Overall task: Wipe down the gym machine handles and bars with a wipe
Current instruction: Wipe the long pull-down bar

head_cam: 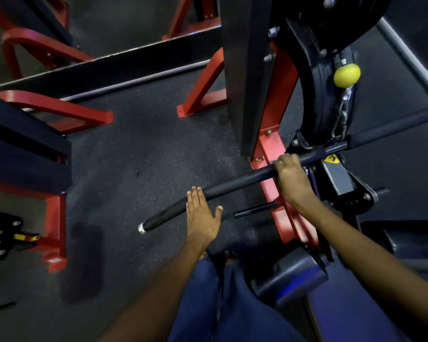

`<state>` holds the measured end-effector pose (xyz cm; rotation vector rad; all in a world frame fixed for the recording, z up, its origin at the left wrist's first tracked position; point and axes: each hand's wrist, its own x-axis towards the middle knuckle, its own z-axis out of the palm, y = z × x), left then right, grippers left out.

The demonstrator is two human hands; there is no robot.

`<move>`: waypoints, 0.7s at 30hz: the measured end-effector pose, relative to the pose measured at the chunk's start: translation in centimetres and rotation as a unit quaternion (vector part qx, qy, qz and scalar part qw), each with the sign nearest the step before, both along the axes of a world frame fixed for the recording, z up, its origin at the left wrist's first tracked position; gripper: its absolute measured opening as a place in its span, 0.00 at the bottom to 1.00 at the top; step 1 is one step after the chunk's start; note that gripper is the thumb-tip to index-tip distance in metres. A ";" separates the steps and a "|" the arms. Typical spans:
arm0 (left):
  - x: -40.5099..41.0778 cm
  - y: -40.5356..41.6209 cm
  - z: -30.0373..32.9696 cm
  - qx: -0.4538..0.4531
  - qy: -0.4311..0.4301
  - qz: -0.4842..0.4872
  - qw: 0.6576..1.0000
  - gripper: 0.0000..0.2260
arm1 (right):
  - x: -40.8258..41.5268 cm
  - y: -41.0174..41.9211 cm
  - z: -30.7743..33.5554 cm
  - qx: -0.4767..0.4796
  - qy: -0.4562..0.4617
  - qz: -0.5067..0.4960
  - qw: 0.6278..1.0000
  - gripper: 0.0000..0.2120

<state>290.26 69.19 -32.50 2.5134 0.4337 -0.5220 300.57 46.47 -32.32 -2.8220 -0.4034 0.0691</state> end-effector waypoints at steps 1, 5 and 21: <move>0.0 0.2 0.0 0.002 0.003 -0.007 1.000 0.34 | 0.6 -0.6 0.2 -0.044 -0.004 0.066 0.997 0.11; -0.2 0.6 0.1 0.005 0.009 -0.022 1.000 0.34 | 3.6 -5.9 1.8 -0.075 -0.022 -0.031 0.996 0.12; -0.3 0.8 0.3 0.014 -0.002 -0.032 0.999 0.32 | -0.5 1.3 1.5 0.036 0.072 -0.091 0.993 0.10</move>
